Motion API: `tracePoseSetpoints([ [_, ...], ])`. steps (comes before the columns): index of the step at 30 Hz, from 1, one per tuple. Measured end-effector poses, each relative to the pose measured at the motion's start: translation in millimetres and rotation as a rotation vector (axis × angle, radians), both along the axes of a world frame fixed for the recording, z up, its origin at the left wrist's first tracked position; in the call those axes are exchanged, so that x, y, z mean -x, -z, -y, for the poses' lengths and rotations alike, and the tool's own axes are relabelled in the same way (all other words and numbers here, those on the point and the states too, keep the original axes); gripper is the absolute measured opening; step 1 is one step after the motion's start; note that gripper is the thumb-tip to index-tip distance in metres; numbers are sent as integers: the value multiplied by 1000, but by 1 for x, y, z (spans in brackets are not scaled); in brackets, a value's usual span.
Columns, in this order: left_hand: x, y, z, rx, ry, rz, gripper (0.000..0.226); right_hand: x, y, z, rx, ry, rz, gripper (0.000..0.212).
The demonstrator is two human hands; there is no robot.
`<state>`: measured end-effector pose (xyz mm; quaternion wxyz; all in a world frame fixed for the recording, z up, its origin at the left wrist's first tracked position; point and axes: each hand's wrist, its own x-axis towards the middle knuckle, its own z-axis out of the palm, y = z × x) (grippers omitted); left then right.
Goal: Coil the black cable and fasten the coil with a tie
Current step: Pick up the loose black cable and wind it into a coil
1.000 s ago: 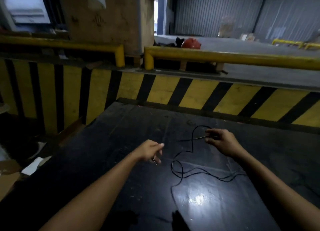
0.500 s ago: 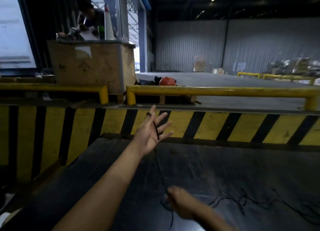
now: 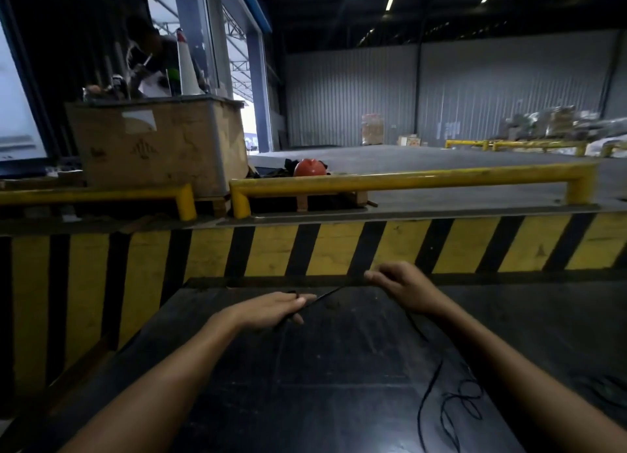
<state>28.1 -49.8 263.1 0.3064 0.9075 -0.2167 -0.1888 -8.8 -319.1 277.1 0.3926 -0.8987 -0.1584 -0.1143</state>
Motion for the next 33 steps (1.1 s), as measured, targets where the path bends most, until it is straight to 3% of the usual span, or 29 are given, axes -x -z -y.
tracePoseSetpoints([
  [4, 30, -10, 21, 423, 149, -467, 38, -9, -26, 2, -62, 147, 205, 18],
  [7, 41, -20, 39, 773, 370, -693, 42, -11, -7, -6, -176, 158, 125, 21],
  [9, 44, -37, 51, 1035, 399, -717, 44, -3, 29, -29, -230, 1, -53, 25],
  [12, 36, -64, 64, 1224, 161, -496, 40, 27, 83, -68, 21, -143, -101, 36],
  [15, 14, -66, 58, 1068, -36, -191, 41, 45, 89, -67, 128, -203, -118, 37],
  [19, 2, -46, 38, 441, -112, 179, 46, 31, 36, -18, 229, -160, -106, 30],
  [22, 12, -33, 39, 33, 54, 113, 47, 17, -13, 13, 221, -146, -34, 14],
  [24, 24, -33, 48, -93, 155, 18, 46, 10, -37, 26, 186, -96, 64, 7],
  [26, 34, -34, 53, -5, 193, -130, 42, 3, -47, 37, 77, -51, 144, 5],
  [29, 39, -37, 55, 390, 248, -392, 37, -3, -44, 46, -125, 12, 216, 8],
  [33, 46, -51, 73, 845, 366, -536, 40, 5, 5, 2, -221, 32, 29, 25],
])
